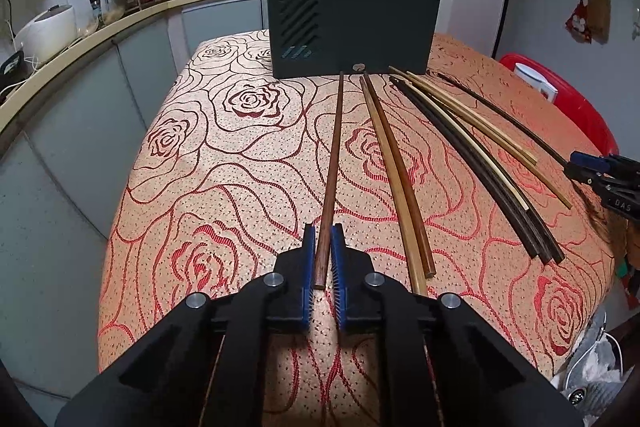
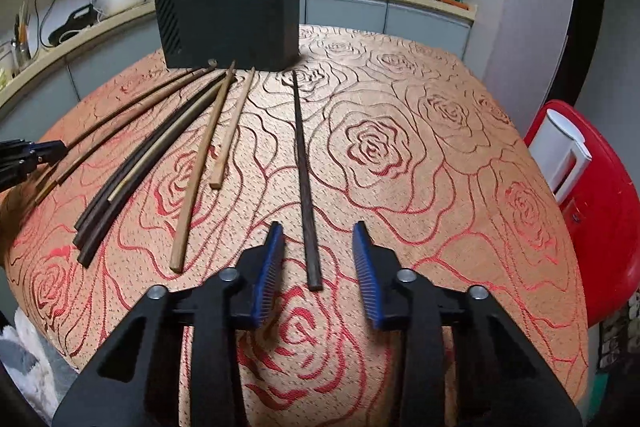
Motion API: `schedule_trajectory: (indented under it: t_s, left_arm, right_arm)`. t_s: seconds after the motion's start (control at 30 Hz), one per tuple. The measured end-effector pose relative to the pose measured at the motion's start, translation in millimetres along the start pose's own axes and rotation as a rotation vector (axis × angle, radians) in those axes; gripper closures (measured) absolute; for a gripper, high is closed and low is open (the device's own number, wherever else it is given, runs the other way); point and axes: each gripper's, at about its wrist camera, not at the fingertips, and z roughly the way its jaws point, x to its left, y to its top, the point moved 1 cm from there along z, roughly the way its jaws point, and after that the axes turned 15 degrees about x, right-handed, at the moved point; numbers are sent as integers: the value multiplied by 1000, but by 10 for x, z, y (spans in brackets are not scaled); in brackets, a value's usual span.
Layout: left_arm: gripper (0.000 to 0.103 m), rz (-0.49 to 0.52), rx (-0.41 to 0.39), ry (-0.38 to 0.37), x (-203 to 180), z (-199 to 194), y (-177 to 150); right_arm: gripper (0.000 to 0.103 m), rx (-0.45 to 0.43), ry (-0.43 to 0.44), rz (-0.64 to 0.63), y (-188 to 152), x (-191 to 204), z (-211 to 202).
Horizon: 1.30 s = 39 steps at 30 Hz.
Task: Organize utensils
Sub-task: 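Close the left tool on a dark chopstick while the right tool grasps another chopstick, then lift the held chopsticks with both tools and carry them over the black holder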
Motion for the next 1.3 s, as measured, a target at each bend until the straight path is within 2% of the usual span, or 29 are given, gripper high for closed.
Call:
schedule_trajectory:
  t_s: [0.07,0.17,0.27,0.47,0.83,1.07,1.3]
  left_arm:
    - [95,-1,0,0,2,1,1]
    - [95,1,0,2,1,0,-2]
    - [96,1,2,-2,8,-5,-12]
    - [96,-16,-13,-2,38,-118,-14]
    - [97,-11,-165,10,26,-742,136]
    - [97,-14,-275,32,63,-1153,449]
    - [97,-12,-315,28,124,-1314,828]
  right_arm:
    - [81,-6,5,-11,2,24,-1]
    - [90,-8,11,-26,5,57,1]
    - [95,1,46,-16,29,39,5]
    - [95,-13,60,3,64,17,-94]
    - [95,-228,94,26,310,-60,-898]
    - [95,-330,127,12,641,-116,-1258]
    - [95,-379,164,8,1094,-96,-1362]
